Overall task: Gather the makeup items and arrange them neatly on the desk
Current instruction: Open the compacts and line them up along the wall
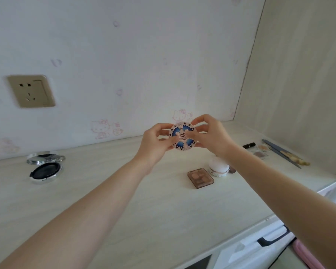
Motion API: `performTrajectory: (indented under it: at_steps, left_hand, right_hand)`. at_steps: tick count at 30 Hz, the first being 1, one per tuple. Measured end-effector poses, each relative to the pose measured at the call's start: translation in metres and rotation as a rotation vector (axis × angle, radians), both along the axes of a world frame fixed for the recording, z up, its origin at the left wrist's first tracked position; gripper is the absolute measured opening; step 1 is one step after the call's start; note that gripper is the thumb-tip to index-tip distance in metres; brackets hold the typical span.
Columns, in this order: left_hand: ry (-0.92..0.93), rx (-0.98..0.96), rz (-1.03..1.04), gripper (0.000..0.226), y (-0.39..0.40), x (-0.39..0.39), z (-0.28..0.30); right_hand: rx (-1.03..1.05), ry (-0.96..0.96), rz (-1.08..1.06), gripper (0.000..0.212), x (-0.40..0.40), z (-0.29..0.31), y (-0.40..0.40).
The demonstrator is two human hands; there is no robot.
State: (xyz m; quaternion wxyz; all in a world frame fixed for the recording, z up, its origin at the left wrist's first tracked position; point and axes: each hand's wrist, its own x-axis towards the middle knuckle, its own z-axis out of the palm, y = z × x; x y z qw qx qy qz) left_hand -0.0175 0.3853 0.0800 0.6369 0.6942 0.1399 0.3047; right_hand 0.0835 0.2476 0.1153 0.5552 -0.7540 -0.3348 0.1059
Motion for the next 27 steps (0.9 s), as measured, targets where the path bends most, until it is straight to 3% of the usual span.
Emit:
performTrajectory:
  at_steps: [3, 8, 11, 15, 20, 25, 27]
  left_hand:
    - [-0.013, -0.098, 0.01, 0.034, 0.005, -0.035, 0.006]
    - [-0.033, -0.302, -0.024, 0.027, 0.015, -0.095, 0.007]
    - [-0.008, -0.589, -0.079, 0.012, 0.021, -0.13, 0.003]
    - [-0.067, -0.899, -0.086, 0.025, 0.033, -0.176, -0.008]
    - [-0.064, -0.895, -0.06, 0.03, 0.044, -0.222, -0.022]
    - [-0.041, -0.668, -0.138, 0.033, 0.047, -0.252, -0.029]
    - [-0.049, -0.661, -0.109, 0.035, 0.047, -0.257, -0.032]
  right_hand:
    - [0.102, 0.17, 0.089, 0.013, -0.028, 0.006, 0.003]
    - [0.134, 0.308, 0.146, 0.012, -0.075, 0.0, 0.017]
    - [0.161, 0.387, 0.193, 0.011, -0.104, -0.009, 0.03]
    - [0.134, 0.397, 0.238, 0.008, -0.139, -0.023, 0.049]
    - [0.084, 0.464, 0.285, 0.011, -0.175, -0.036, 0.068]
    - [0.082, 0.644, 0.303, 0.014, -0.2, -0.042, 0.084]
    - [0.097, 0.746, 0.339, 0.016, -0.207, -0.044, 0.089]
